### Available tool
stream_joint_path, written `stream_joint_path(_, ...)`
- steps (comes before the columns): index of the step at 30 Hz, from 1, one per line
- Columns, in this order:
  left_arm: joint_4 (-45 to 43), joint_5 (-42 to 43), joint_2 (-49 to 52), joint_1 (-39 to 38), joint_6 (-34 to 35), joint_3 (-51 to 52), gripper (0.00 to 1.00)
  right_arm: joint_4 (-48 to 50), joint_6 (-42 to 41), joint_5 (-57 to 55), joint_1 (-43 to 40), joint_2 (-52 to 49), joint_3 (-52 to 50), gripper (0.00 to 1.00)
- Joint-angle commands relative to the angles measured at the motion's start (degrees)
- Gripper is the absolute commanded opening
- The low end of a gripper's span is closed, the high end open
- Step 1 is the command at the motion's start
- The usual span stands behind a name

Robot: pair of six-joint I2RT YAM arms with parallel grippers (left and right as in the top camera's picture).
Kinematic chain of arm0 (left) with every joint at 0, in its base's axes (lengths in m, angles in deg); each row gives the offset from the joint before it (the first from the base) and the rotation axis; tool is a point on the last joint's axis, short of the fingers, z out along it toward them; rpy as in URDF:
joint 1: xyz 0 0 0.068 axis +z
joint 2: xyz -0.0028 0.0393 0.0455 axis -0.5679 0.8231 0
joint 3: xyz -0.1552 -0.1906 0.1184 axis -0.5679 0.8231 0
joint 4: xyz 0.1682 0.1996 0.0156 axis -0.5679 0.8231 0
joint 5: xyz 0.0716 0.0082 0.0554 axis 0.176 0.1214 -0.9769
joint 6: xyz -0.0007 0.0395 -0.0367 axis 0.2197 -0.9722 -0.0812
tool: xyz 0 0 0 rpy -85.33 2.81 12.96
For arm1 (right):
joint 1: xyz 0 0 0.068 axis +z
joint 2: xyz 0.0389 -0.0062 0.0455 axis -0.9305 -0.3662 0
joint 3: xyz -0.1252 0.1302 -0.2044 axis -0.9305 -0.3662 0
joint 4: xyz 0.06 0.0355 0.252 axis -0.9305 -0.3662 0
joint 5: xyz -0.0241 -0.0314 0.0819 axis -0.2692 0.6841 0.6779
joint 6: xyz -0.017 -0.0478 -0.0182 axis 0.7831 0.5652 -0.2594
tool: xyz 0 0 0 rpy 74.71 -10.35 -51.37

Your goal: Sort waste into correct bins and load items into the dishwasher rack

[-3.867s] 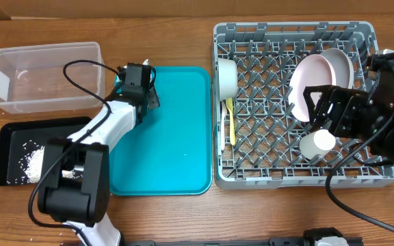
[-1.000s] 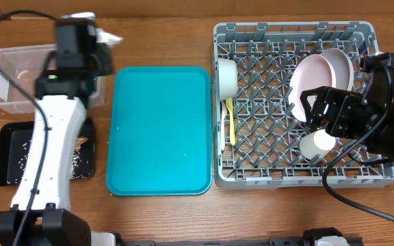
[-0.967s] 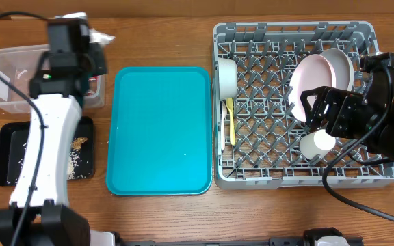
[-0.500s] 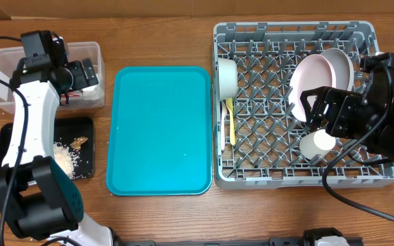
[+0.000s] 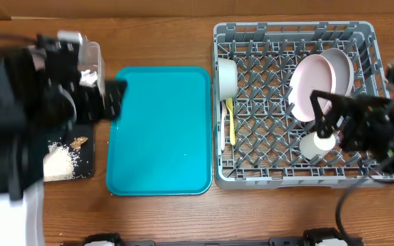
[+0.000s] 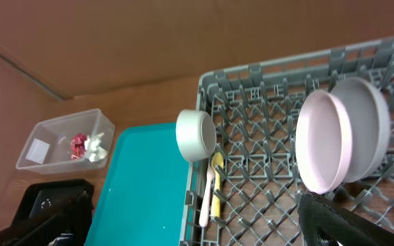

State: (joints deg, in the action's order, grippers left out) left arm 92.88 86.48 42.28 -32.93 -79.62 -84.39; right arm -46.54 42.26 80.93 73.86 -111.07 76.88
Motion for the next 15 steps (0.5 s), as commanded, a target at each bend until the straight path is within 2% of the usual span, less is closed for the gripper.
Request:
stream_joint_path(1, 1.77, -11.47, -4.68, -3.39, -0.59, -0.59, 1.0, -0.11, 1.01, 0.02, 0.07, 1.46, 0.22, 1.0)
stream_joint_path(6, 3.08, -12.72, -8.46, -3.91, -0.35, -0.59, 1.0, -1.88, 1.01, 0.02, 0.07, 1.31, 0.2, 1.0)
stream_joint_path(15, 5.16, -12.85, -8.26, -3.91, -0.39, -0.59, 1.0, -1.44, 0.98, 0.02, 0.07, 1.33, 0.2, 1.0)
